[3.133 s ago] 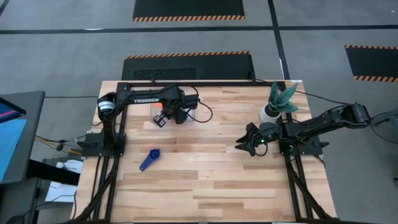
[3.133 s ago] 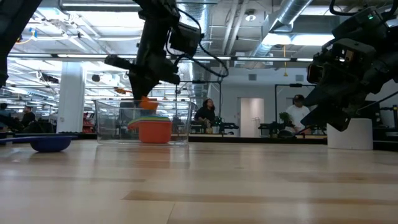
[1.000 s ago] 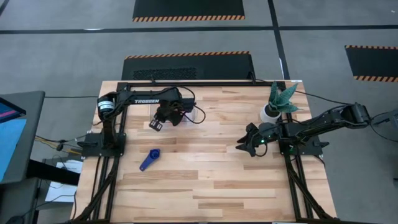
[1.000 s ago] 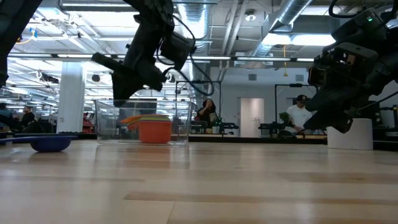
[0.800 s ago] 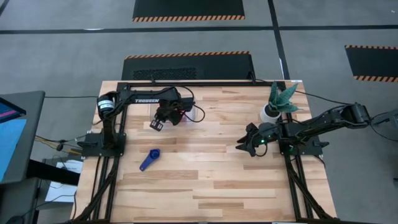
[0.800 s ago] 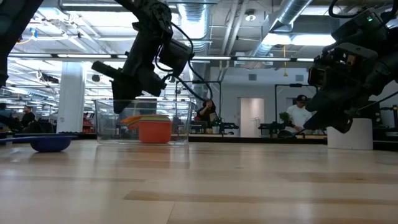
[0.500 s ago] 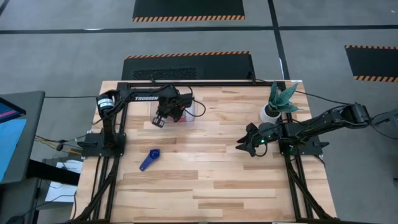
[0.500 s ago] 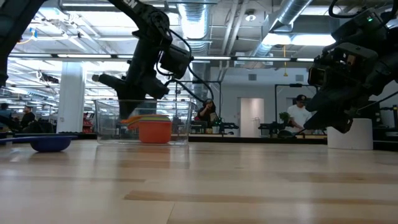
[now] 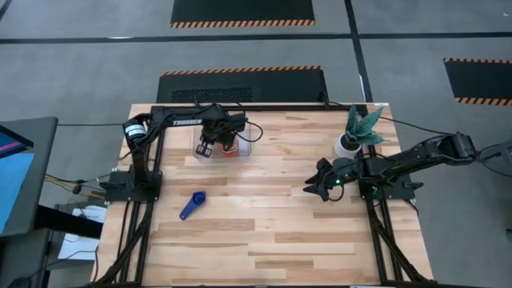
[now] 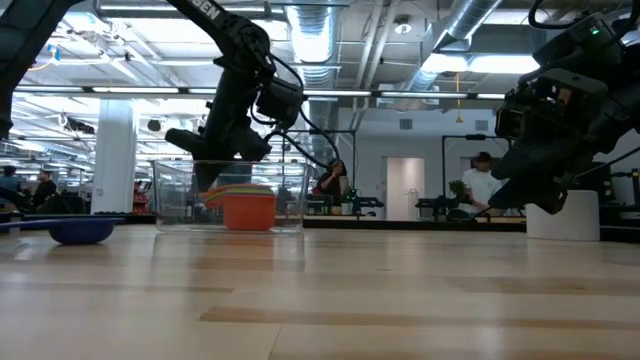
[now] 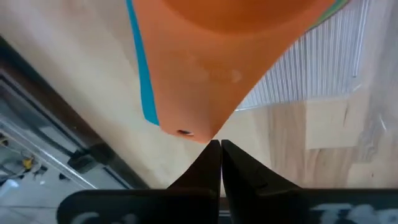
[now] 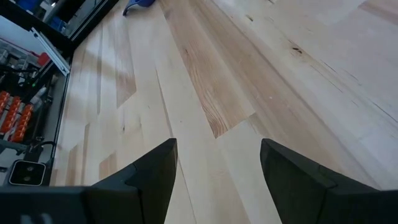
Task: Nest measuring cups in basket
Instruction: Stack the orange measuring cup into the light blue measuring cup in the transparent bin, then stack the violet measuring cup into the orange measuring cup in the transparent bin
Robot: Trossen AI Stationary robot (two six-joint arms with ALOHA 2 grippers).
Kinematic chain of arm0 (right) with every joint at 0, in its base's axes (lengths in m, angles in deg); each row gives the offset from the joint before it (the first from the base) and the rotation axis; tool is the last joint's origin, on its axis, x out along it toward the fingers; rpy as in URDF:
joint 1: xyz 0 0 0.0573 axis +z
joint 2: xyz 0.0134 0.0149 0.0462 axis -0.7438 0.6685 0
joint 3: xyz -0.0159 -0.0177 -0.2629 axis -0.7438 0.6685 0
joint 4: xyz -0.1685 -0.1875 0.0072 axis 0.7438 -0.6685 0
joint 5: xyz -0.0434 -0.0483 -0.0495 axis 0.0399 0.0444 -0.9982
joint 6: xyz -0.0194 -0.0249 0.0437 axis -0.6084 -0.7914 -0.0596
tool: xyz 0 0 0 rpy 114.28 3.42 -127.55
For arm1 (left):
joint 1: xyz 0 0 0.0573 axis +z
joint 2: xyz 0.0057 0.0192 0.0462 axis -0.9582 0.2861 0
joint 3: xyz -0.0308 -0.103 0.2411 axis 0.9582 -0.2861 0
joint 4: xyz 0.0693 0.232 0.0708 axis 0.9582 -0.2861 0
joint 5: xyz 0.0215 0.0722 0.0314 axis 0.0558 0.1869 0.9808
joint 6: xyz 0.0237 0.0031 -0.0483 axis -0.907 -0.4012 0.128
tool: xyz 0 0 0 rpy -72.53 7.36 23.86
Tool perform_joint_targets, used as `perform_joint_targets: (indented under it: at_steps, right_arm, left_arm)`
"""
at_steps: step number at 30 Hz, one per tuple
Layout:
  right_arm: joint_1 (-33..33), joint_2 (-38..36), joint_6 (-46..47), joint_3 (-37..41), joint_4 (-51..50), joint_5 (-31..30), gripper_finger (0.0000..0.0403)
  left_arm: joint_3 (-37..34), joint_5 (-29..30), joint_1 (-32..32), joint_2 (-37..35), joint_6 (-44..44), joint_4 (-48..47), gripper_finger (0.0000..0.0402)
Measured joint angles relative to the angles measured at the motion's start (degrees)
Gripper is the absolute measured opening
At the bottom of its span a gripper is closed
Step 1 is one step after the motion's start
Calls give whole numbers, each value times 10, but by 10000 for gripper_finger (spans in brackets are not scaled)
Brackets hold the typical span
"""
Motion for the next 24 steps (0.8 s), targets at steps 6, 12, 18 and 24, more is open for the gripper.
perform_joint_targets:
  at_steps: [6,12,18,24]
  right_arm:
    - [0,0,0,0,0,0,255]
    - [0,0,0,0,0,0,255]
    - [0,0,4,0,-2,0,255]
    - [0,0,4,0,-4,0,255]
  left_arm:
    - [28,35,-16,1,60,-67,0]
    - [154,-2,-86,-11,269,-172,0]
    - [238,-177,-185,-56,444,-180,0]
    - [205,-173,-324,-115,557,-182,0]
